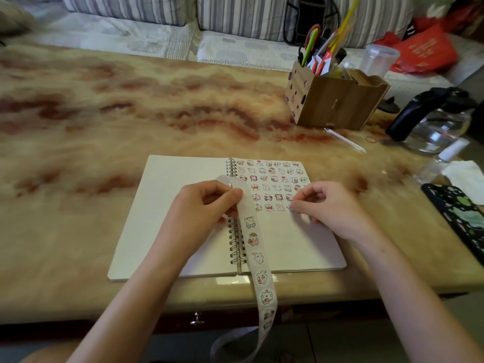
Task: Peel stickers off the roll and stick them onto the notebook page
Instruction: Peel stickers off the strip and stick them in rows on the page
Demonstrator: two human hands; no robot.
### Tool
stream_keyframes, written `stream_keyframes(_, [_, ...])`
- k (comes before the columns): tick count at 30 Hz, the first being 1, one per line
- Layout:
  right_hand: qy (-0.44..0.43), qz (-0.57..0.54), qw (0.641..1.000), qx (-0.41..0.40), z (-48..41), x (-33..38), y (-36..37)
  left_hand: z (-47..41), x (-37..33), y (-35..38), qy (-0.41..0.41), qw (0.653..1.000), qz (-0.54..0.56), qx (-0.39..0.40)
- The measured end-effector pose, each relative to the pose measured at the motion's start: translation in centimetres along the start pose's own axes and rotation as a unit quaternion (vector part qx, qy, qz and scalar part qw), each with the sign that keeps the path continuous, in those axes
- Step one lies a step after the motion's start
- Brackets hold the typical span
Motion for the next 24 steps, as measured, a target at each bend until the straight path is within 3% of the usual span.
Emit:
stream_keyframes(15, [-0.047,0.045,0.996,-0.056,-0.35,-0.37,-0.93,-0.03,0.07,0.01,0.002,1.000,0.003,0.002])
stream_keyframes(24, [-0.034,0.036,0.998,-0.029,-0.27,-0.25,-0.39,0.09,-0.13,-0.01,0.002,1.000,0.009,0.003])
Point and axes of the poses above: each hand's wrist, its own z-axis away from the middle knuckle, its own y-axis out of the palm, x = y × z, the point moved 10 cm from there along -z, towards the middle knuckle, and after that the axes turned 10 degrees about -y, right-handed, at the moved point
